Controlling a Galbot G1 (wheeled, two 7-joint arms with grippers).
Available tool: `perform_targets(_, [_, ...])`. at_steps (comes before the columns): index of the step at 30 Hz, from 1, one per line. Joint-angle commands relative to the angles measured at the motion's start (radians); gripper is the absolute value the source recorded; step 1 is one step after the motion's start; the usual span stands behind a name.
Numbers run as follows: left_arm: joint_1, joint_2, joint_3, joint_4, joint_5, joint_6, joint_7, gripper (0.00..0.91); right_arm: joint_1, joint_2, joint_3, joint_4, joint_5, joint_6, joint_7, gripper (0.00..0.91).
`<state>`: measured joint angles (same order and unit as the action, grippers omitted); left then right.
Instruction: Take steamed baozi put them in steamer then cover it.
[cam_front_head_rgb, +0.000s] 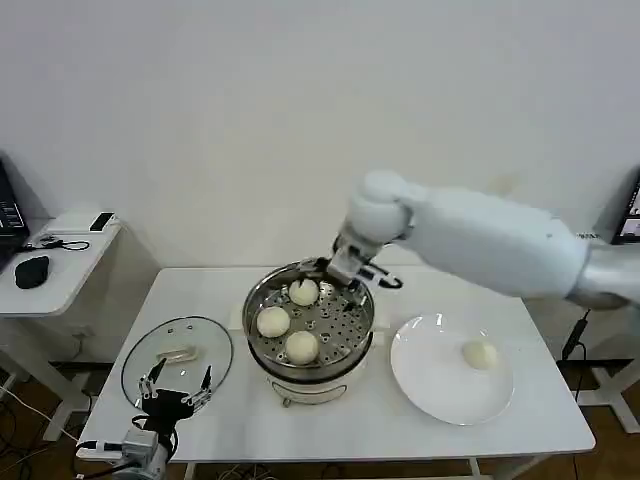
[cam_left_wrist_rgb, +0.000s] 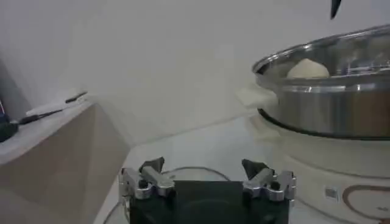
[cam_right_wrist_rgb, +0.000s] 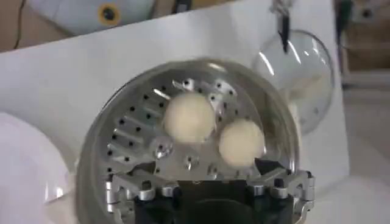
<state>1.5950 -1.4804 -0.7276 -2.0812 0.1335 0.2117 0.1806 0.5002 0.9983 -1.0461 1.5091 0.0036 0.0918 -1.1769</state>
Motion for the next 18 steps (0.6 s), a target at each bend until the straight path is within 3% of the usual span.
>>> perform_targets(1, [0.001,0.004,0.001,-0.002,-0.004,0.001,0.002,0.907,0.069,-0.274,-0.005,-0.004,0.23,-0.323,-0.018,0.907])
perform_targets(5, [-0.001,0.003,0.006,-0.005,-0.006,0.003,0.003,0.907,0.057,-0.336,-0.025,-0.028,0.242,-0.417,-0.058,0.907])
perform_targets(9, [0.005,0.002,0.011,-0.013,-0.006,0.003,0.003,0.907,-0.006,-0.373,-0.017,-0.077,0.172,-0.466,-0.085,0.907])
perform_targets(14, [0.015,0.004,0.008,-0.02,-0.005,0.002,0.002,0.907,-0.107,-0.4,0.024,-0.124,0.119,-0.482,-0.094,0.907])
perform_targets(18, [0.022,0.0,0.004,-0.022,-0.005,0.002,0.001,0.907,-0.179,-0.402,0.065,-0.142,0.013,-0.464,-0.098,0.907])
